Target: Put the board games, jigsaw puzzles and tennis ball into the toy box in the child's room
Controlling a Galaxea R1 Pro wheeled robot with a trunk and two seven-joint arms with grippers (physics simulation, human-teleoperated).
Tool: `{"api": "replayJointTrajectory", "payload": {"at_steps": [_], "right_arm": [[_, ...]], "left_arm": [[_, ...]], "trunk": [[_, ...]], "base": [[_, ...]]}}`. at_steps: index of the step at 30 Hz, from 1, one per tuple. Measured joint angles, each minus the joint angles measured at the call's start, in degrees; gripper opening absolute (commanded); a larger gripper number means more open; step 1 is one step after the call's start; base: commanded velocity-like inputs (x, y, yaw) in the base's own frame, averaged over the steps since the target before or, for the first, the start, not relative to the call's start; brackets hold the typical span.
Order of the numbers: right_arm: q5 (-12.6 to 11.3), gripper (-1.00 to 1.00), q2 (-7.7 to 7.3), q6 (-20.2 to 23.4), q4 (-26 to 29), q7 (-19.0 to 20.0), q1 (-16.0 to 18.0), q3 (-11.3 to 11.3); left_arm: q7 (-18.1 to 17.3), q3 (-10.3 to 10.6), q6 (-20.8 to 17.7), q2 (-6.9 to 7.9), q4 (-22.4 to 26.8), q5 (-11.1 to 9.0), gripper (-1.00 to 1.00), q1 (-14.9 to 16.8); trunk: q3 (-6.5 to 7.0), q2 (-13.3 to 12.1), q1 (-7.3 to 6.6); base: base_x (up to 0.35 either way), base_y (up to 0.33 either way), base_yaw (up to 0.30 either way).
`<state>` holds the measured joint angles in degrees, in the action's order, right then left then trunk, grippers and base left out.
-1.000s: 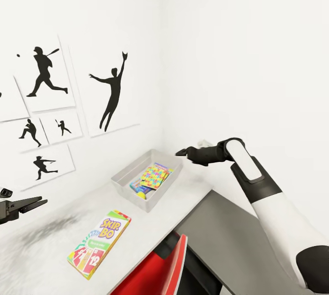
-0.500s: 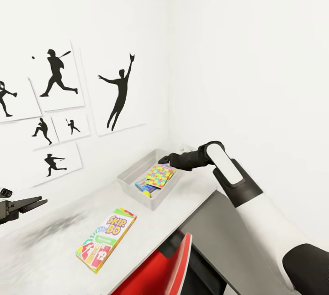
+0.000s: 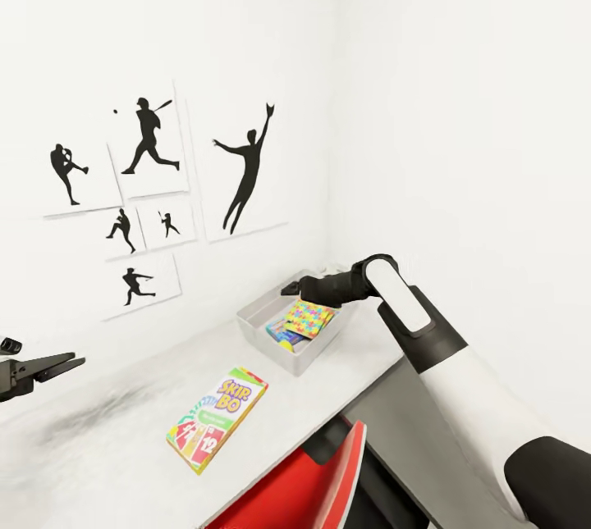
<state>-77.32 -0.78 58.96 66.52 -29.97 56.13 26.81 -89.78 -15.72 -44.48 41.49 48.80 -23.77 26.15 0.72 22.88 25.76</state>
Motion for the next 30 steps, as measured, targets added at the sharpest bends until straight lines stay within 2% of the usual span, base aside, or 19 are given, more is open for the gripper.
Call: {"api": "replayJointTrajectory", "payload": {"at_steps": [7, 20, 30], "right_arm": [[0.0, 1.00, 0.03, -2.5, 0.0, -0.8, 0.0, 0.3], [0.0, 1.00, 0.10, -3.0, 0.1, -1.4, 0.0, 0.4], [0.0, 1.00, 0.06, -3.0, 0.0, -3.0, 0.0, 0.3]], "left_arm": [[0.0, 0.0, 0.0, 0.00, 0.0, 0.0, 1.00, 0.0], [0.0, 0.1, 0.0, -0.01, 0.0, 0.0, 1.00, 0.0], [0.0, 0.1, 0.0, -0.01, 0.0, 0.0, 1.00, 0.0]], "trunk": [[0.40, 0.0, 0.00], [0.56, 0.0, 0.00], [0.74, 0.0, 0.00]], "base": [[-0.005, 0.000, 0.226], [0.000, 0.000, 0.058], [0.000, 0.000, 0.169]]}}
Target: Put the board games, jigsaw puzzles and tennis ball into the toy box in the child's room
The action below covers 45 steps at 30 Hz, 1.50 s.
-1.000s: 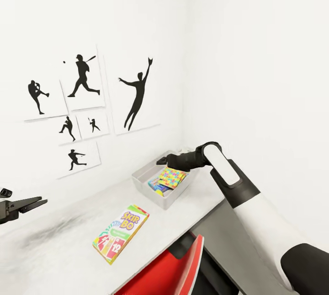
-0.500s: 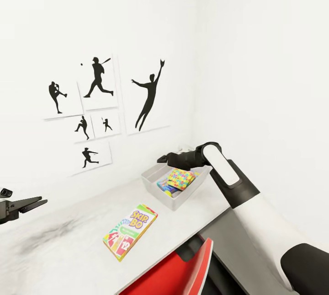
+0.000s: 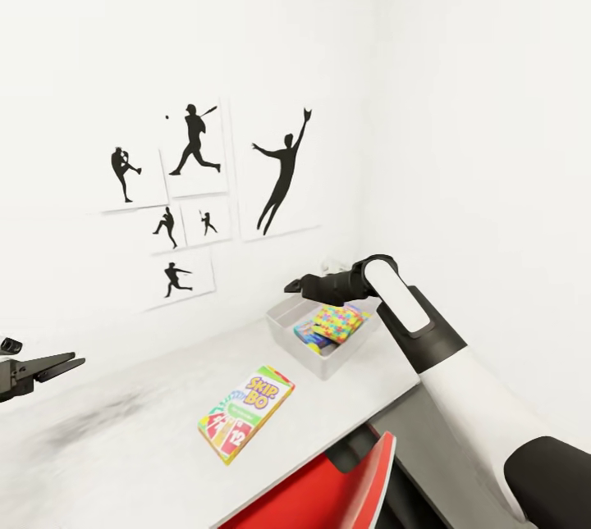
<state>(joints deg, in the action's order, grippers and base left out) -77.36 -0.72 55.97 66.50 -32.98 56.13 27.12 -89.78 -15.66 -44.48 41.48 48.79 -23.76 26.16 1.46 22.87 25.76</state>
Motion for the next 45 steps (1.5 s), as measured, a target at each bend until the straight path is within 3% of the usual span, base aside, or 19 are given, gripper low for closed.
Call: {"api": "replayJointTrajectory", "payload": {"at_steps": [12, 23, 45], "right_arm": [[0.0, 1.00, 0.10, -0.1, 0.0, -0.7, 0.0, 0.1], [0.0, 1.00, 0.23, 0.1, 0.0, -4.6, 0.0, 0.0], [0.0, 1.00, 0.24, -0.4, -3.9, -5.3, 0.0, -0.4]], "left_arm": [[0.0, 0.0, 0.0, -0.01, 0.0, 0.0, 1.00, 0.0], [0.0, 0.0, 0.0, 0.00, 0.0, 0.0, 1.00, 0.0], [0.0, 0.0, 0.0, 0.00, 0.0, 0.0, 1.00, 0.0]], "trunk": [[0.03, 0.0, 0.00], [0.03, 0.0, 0.00], [-0.17, 0.0, 0.00]], "base": [[-0.003, 0.000, 0.022], [-0.059, 0.000, 0.001], [-0.033, 0.014, 0.012]]}}
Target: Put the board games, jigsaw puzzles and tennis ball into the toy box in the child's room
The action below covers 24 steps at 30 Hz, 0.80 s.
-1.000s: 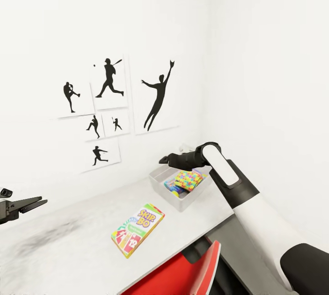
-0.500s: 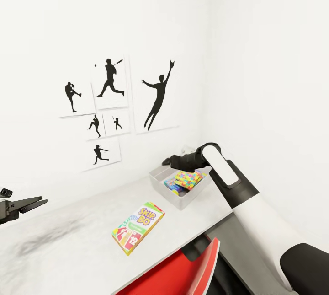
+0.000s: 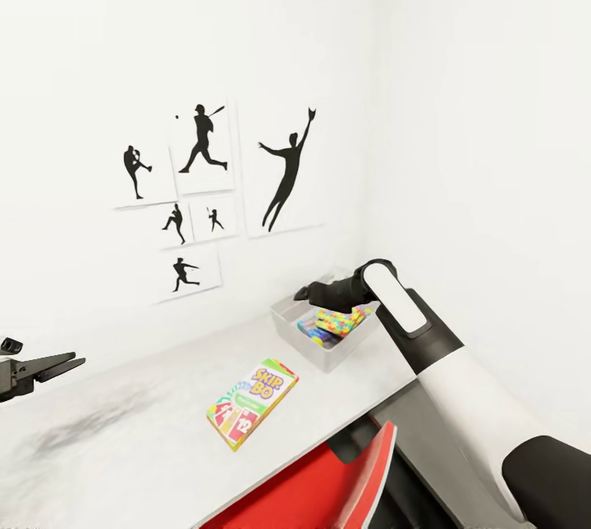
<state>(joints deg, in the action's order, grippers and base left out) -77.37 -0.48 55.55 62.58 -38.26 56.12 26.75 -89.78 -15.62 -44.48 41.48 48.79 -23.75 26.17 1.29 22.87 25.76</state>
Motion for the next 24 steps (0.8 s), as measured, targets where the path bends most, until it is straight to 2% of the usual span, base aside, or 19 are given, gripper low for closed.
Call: {"api": "replayJointTrajectory", "payload": {"at_steps": [24], "right_arm": [[0.1, 1.00, 0.00, 0.0, -1.5, -0.1, 0.1, -0.1]], "left_arm": [[0.0, 0.0, 0.0, 0.00, 0.0, 0.0, 1.00, 0.0]], "trunk": [[-0.89, 0.0, 0.00]], "base": [[-0.001, 0.025, 0.023]]}}
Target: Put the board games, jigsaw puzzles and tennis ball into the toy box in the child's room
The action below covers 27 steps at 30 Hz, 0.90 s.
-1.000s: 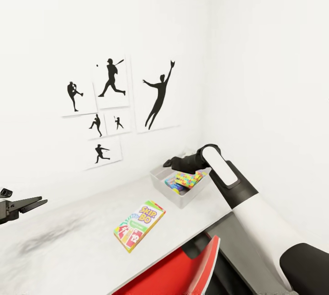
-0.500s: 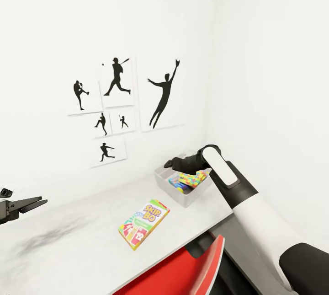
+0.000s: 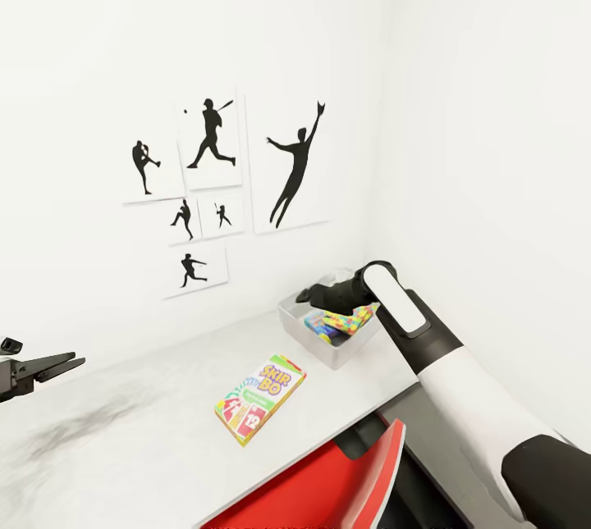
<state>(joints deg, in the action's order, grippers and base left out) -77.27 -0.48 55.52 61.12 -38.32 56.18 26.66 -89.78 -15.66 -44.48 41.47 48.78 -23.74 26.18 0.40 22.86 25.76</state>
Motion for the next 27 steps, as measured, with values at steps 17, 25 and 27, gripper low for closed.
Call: {"api": "replayJointTrajectory", "payload": {"at_steps": [17, 25, 27], "right_arm": [[0.0, 1.00, -0.09, 0.0, -4.3, 0.0, 0.1, 0.0], [0.0, 1.00, -0.44, 0.0, -4.4, -0.1, 0.1, -0.1], [0.0, 1.00, -0.50, 0.0, -4.4, -0.1, 0.1, -0.1]], "left_arm": [[0.0, 0.0, 0.0, 0.00, 0.0, 0.0, 1.00, 0.0], [0.0, 0.0, 0.0, 0.00, 0.0, 0.0, 1.00, 0.0], [0.0, 0.0, 0.0, 0.00, 0.0, 0.0, 1.00, 0.0]], "trunk": [[-1.18, 0.0, -0.01], [-1.22, 0.0, -0.01], [-1.22, 0.0, -0.01]], "base": [[-0.029, 0.035, 0.000], [-0.003, 0.005, 0.000], [-0.026, 0.023, 0.000]]}}
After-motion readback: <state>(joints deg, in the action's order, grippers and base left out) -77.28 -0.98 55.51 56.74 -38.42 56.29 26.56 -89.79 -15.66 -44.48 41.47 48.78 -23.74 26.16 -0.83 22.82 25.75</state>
